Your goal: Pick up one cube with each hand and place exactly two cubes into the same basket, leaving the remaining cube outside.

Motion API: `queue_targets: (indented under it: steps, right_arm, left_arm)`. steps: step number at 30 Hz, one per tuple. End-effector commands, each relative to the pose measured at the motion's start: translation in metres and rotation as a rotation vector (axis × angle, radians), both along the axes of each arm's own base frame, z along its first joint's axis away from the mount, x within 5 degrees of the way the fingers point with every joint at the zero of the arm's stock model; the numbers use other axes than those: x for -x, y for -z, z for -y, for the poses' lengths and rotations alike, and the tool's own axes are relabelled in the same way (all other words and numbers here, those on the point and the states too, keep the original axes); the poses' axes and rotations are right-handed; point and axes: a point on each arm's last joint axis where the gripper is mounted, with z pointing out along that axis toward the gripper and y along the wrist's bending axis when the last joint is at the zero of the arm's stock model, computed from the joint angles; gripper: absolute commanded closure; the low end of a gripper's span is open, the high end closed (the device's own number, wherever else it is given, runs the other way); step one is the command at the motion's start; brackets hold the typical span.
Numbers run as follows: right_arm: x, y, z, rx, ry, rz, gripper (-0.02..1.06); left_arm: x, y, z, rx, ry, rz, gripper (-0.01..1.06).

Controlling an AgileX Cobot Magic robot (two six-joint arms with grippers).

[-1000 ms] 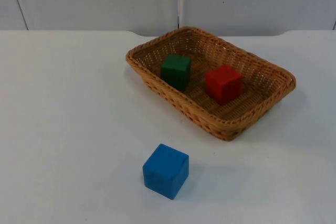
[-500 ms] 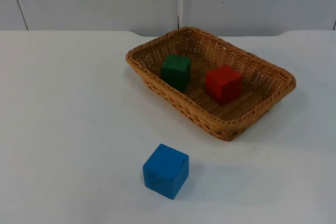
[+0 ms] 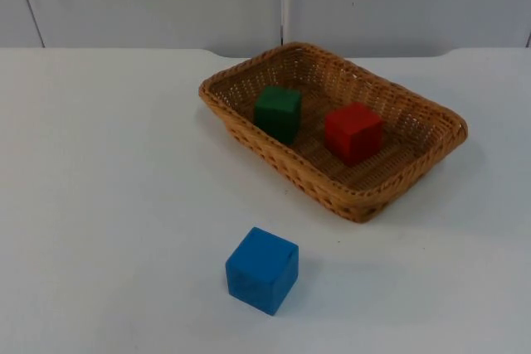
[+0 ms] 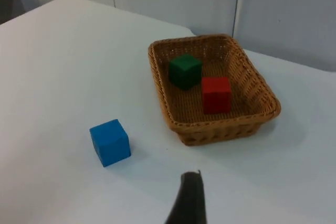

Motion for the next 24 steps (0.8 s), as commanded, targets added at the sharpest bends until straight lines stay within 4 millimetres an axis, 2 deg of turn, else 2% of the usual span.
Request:
queue_targets:
  steps: [1,7,24]
  right_arm:
    - [0.003,0.002,0.002,-0.005,0.016,-0.023,0.38]
    - [0.005,0.014,0.007,0.097,0.039,-0.125,0.38]
    - [0.002,0.016,0.005,0.081,0.046,-0.116,0.38]
  left_arm:
    - [-0.002,0.005,0.001,0.011,0.002,-0.013,0.19]
    - [-0.002,0.004,0.001,0.012,0.002,-0.007,0.19]
    - [-0.006,0.008,0.0,0.032,-0.032,-0.003,0.19]
